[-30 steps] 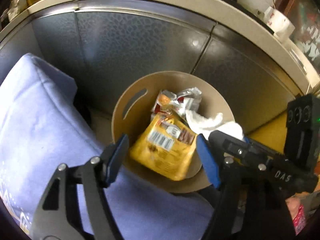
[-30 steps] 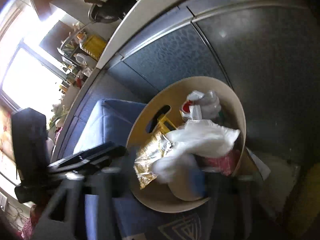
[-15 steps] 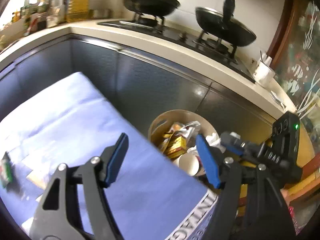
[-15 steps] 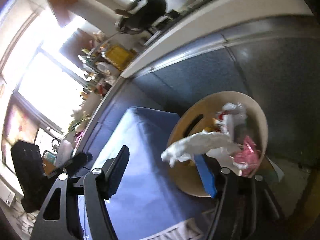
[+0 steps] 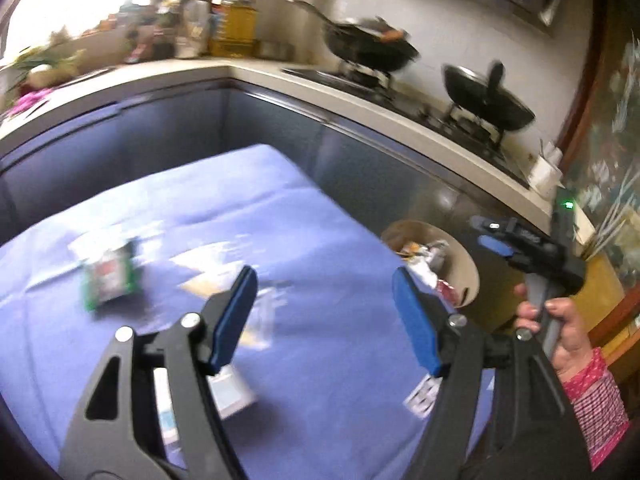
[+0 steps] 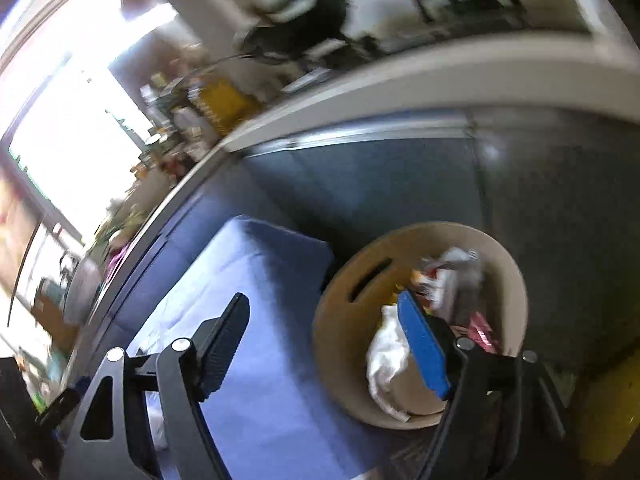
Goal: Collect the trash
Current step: 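Move both grippers back to the last items on the tablecloth, then grasp the white tissue pack with the left gripper while the right grasps the green-white wrapper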
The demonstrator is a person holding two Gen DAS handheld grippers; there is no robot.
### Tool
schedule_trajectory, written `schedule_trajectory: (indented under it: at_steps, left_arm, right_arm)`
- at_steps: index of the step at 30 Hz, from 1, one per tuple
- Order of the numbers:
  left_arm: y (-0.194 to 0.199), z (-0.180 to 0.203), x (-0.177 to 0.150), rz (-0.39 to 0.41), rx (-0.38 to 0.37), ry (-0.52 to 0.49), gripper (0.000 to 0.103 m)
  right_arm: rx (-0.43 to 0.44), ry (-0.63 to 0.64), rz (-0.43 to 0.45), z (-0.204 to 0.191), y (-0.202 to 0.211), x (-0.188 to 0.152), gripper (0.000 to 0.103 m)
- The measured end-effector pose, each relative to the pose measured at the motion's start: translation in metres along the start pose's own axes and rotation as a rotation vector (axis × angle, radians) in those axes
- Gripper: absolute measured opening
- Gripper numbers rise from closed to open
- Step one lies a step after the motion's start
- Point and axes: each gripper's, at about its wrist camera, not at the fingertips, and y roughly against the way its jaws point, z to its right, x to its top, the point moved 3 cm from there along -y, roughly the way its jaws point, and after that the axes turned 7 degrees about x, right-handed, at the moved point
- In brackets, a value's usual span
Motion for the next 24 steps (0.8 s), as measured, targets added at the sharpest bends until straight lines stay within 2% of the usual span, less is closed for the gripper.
schedule_trajectory:
  at_steps: [2,5,6,9,13,16,19,21,24]
  left_arm:
    - [0.021,-0.037,-0.013,0.015,0.022,0.065,0.067]
    - [0.051,-0.102,-0.035,0.040,0.152,0.147,0.067]
    - [0.056,-0.114,-0.040,0.038,0.174,0.161,0.067]
    - [0.072,-0.167,-0.067,0.005,0.293,0.224,0.067]
    - [0.085,-0.209,-0.100,-0.038,0.379,0.277,0.067]
    - [0.090,-0.221,-0.124,-0.064,0.401,0.291,0.067]
    - [0.093,-0.226,-0.145,-0.088,0.382,0.304,0.067]
    - [0.096,-0.228,-0.153,-0.091,0.367,0.309,0.067]
    - [0.102,-0.226,-0.161,-0.090,0.340,0.312,0.067]
  right_arm:
    - [0.037,0.062,-0.003,-0.028,0.007,-0.005,0.075]
    - [0.088,0.154,-0.029,-0.070,0.006,-0.014,0.075]
    - [0.106,0.176,-0.054,-0.085,-0.001,-0.018,0.075]
    - [0.163,0.193,-0.132,-0.118,-0.025,-0.033,0.075]
    - [0.229,0.212,-0.214,-0.159,-0.058,-0.062,0.075]
    - [0.288,0.223,-0.340,-0.198,-0.103,-0.093,0.074]
    - [0.337,0.218,-0.480,-0.237,-0.153,-0.112,0.067]
    - [0.334,0.183,-0.558,-0.253,-0.185,-0.122,0.061]
    - [0.319,0.088,-0.688,-0.270,-0.242,-0.133,0.059]
